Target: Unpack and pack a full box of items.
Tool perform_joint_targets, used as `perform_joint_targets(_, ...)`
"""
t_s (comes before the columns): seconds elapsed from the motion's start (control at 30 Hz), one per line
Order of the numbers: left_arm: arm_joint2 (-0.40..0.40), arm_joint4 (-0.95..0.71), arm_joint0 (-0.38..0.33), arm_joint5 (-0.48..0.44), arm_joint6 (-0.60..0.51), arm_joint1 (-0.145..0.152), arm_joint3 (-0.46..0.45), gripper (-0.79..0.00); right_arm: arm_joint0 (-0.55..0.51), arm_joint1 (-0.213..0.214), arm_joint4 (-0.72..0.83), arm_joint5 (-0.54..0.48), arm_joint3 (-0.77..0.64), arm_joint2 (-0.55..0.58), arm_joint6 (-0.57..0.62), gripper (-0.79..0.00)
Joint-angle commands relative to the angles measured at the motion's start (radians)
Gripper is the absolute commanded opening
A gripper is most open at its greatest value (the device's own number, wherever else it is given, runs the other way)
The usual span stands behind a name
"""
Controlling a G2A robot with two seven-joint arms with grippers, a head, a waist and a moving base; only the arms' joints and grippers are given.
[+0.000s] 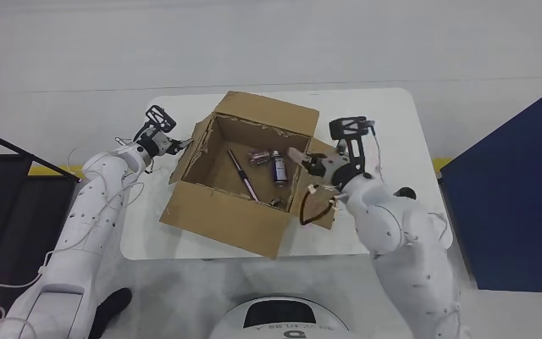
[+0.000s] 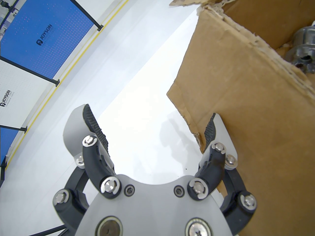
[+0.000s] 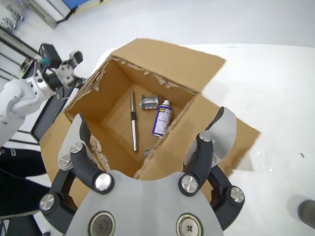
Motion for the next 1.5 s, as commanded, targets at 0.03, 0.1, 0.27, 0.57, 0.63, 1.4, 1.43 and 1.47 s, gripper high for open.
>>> perform_joint_targets(0.03, 0.000, 0.000, 0.000, 0.000, 0.000, 0.000, 0.000, 0.000, -0.093, 0.008, 0.064, -0.005, -0.022, 0.149, -0.042, 0.000)
perform_joint_targets(0.1, 0.000, 0.000, 0.000, 0.000, 0.000, 0.000, 0.000, 0.000, -0.139, 0.011, 0.107, -0.005, -0.008, 0.230, -0.069, 0.000)
perform_joint_targets(0.27, 0.000, 0.000, 0.000, 0.000, 0.000, 0.000, 0.000, 0.000, -0.184, 0.015, 0.174, 0.069, 0.086, 0.369, -0.046, 0.000)
perform_joint_targets(0.57, 0.000, 0.000, 0.000, 0.000, 0.000, 0.000, 0.000, 0.000, -0.143, 0.026, 0.055, 0.260, 0.209, 0.400, 0.137, 0.000)
perform_joint_targets(0.63, 0.000, 0.000, 0.000, 0.000, 0.000, 0.000, 0.000, 0.000, -0.161, 0.026, 0.069, 0.270, 0.206, 0.419, 0.146, 0.000)
perform_joint_targets(1.4, 0.000, 0.000, 0.000, 0.000, 0.000, 0.000, 0.000, 0.000, -0.211, 0.028, 0.198, 0.349, 0.280, 0.530, 0.144, -0.394)
perform_joint_targets(1.43, 0.000, 0.000, 0.000, 0.000, 0.000, 0.000, 0.000, 0.000, -0.212, 0.028, 0.195, 0.353, 0.279, 0.529, 0.144, -0.397)
perform_joint_targets(1.47, 0.000, 0.000, 0.000, 0.000, 0.000, 0.000, 0.000, 0.000, -0.211, 0.029, 0.193, 0.353, 0.279, 0.528, 0.146, -0.397)
